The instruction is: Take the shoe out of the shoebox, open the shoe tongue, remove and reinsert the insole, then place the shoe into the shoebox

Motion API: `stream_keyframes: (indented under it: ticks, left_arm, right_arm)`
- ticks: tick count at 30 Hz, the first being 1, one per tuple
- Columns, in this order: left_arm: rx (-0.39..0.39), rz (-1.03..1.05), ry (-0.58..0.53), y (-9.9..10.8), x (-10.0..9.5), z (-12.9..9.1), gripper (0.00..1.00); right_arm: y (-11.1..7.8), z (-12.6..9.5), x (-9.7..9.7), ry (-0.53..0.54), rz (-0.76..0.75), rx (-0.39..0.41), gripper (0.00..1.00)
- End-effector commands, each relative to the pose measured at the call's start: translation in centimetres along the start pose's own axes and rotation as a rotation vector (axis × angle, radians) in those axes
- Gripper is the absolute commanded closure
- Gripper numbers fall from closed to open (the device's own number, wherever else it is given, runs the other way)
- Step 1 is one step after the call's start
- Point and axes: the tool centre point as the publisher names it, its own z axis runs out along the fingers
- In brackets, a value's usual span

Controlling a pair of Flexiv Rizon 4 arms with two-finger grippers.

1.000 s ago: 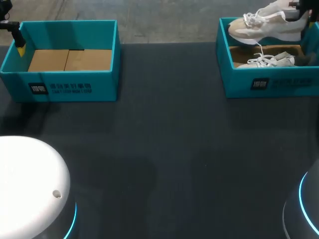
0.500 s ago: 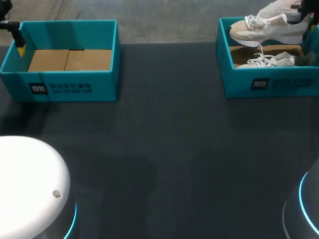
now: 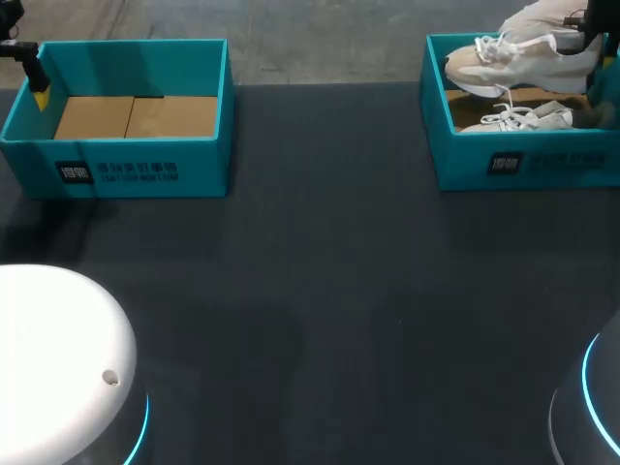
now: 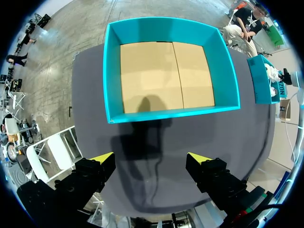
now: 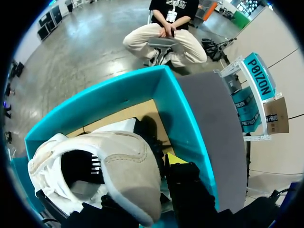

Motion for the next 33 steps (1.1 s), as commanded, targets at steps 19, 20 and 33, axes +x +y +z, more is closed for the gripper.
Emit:
stream_keyframes:
  ticks: [19, 20, 33]
  left_arm:
    - [-0.001, -0.001, -0.003, 0.1, 0.0, -0.1, 0.00]
    - [-0.001, -0.001, -0.003, 0.1, 0.0, -0.1, 0.00]
    - [-0.001, -0.001, -0.003, 0.1, 0.0, -0.1, 0.00]
  right_arm:
    - [1.0, 1.1, 0.6, -0.009, -0.009, -0.057, 1.00]
    - [1.1, 1.3, 0.6, -0.005, -0.011, -0.062, 1.00]
    - [1.3, 3.0, 0.8, -0.010, -0.014, -0.055, 1.00]
